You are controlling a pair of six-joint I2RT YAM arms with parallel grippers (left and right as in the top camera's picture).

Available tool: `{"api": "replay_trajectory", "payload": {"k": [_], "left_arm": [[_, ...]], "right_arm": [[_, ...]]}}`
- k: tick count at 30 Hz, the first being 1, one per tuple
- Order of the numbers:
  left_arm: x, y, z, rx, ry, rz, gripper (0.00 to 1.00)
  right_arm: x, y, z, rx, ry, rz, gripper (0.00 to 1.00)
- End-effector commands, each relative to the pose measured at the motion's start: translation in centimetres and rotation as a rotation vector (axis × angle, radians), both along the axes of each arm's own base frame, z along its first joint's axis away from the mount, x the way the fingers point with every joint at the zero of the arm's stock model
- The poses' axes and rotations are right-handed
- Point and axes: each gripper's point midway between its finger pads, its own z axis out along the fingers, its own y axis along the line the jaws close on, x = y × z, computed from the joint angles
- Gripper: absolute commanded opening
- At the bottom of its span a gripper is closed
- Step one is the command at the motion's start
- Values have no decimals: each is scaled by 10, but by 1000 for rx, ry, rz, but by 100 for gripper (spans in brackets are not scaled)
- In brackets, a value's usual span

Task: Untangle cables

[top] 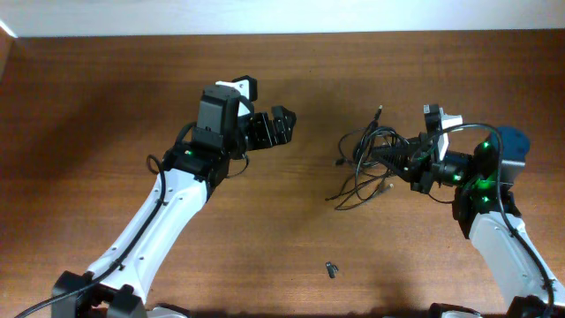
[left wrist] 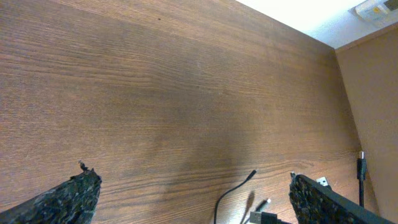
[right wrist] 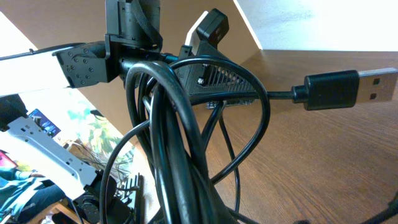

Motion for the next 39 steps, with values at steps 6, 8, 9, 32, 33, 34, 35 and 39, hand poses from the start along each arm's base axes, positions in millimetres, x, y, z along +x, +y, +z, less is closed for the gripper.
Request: {"api": "replay_trajectory", "payload": {"k": [6, 8, 9, 32, 33, 34, 35, 39], "left_arm": [[-35, -57, 53, -43, -365, -577, 99], [-43, -62, 57, -53, -406, -648, 99], [-44, -62, 56, -53, -402, -649, 99], [-91, -114, 68, -10, -650, -960, 99], [-93, -118, 70, -6, -672, -973, 99], [-94, -120, 72, -8, -684, -977, 99], [-96, -124, 74, -11, -698, -985, 99], [-93, -131, 71, 37, -710, -957, 99]], "right_arm": [[0, 1, 3, -1, -5, -3, 4], [1, 1, 3, -1, -2, -6, 4], [1, 1, 3, 2, 6, -6, 4], [1, 1, 3, 12, 46, -9, 4], [1, 1, 3, 12, 47, -8, 4], [0, 1, 3, 12, 46, -5, 4], [-1, 1, 3, 13, 46, 1, 4], [-4, 2, 4, 15, 42, 21, 4]]}}
